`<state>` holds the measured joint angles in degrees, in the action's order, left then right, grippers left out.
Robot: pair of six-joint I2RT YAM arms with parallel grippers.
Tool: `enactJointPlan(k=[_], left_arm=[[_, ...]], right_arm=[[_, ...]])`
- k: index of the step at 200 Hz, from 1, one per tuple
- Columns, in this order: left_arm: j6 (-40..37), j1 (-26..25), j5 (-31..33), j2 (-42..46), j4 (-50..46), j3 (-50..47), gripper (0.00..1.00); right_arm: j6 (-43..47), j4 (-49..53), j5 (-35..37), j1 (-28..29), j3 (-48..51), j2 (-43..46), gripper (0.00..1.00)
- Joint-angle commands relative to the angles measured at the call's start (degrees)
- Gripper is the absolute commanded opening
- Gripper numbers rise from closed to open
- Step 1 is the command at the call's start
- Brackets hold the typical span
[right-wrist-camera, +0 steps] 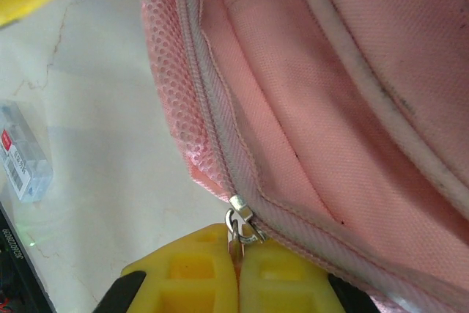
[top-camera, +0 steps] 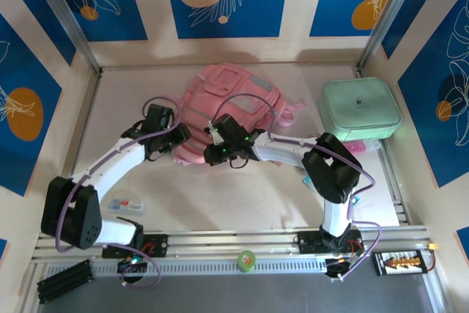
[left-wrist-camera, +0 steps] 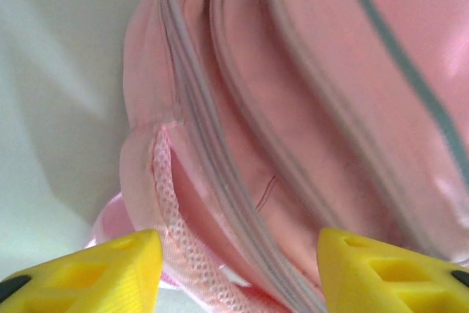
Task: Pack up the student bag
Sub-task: Zip the student bag at the center of the table.
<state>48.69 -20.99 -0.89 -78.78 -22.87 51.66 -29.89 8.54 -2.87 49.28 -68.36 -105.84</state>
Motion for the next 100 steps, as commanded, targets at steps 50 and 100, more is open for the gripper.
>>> enactJointPlan(k=[50, 100], left_arm=[[1.72, -2.89, 2.84, -9.73, -3.86, 8.07, 0.4], [0.88, -3.97, 5.92, -13.54, -8.74, 11.08, 0.36]], right_arm=[[-1.12, -2.35, -2.86, 1.68, 1.12, 0.67, 0.0], [-1.28, -2.2, -1.29, 2.05, 1.6, 1.11, 0.0]])
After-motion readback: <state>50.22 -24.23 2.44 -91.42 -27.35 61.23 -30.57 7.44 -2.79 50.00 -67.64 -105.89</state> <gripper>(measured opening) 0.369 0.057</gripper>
